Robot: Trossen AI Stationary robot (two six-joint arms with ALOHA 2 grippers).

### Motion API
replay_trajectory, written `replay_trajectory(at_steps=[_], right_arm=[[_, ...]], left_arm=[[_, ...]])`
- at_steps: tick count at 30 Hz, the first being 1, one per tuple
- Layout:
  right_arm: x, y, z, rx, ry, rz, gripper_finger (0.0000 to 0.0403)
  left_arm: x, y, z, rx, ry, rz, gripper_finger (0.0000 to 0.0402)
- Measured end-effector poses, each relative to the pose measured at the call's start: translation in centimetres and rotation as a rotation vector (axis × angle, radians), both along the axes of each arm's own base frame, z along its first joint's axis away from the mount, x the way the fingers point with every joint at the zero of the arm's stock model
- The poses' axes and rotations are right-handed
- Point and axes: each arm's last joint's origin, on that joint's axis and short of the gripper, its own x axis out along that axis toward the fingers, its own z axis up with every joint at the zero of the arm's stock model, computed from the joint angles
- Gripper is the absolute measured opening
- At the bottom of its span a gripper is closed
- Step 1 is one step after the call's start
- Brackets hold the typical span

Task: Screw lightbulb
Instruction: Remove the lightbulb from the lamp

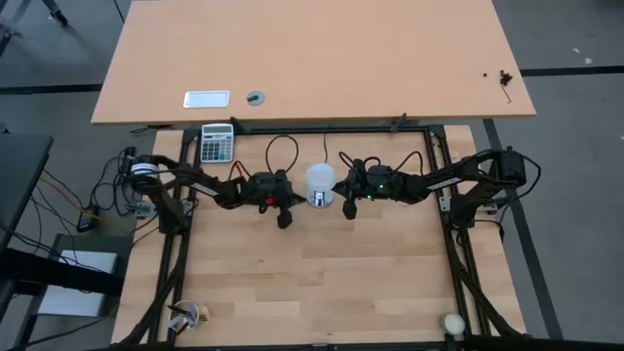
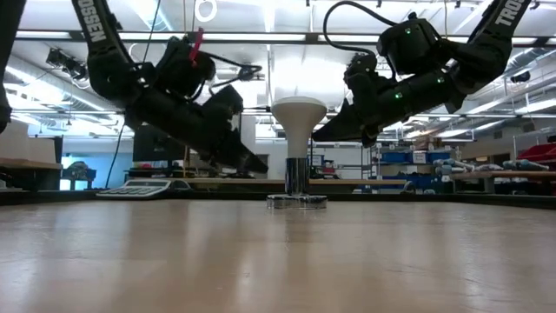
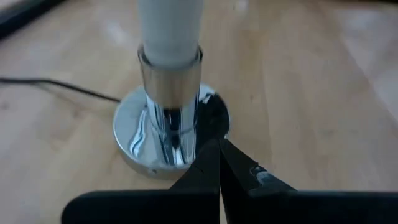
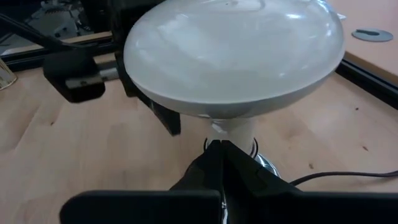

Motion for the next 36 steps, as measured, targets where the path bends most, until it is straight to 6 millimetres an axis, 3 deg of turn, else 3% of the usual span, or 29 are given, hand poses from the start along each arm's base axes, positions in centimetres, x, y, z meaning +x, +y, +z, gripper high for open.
replay_trajectory(at_steps=[20, 36], right_arm=[[0.2, 0.8, 0.3, -0.004, -0.03, 0.027, 0.0013], [0.4, 1.5, 0.5, 0.004, -0.053, 0.046, 0.0012]], left_arm=[[-1.9, 1.4, 4.3, 0.026, -0.044, 0.152, 0.0], [-0.4, 1.7, 6.5, 0.048, -0.071, 0.144, 0.0]])
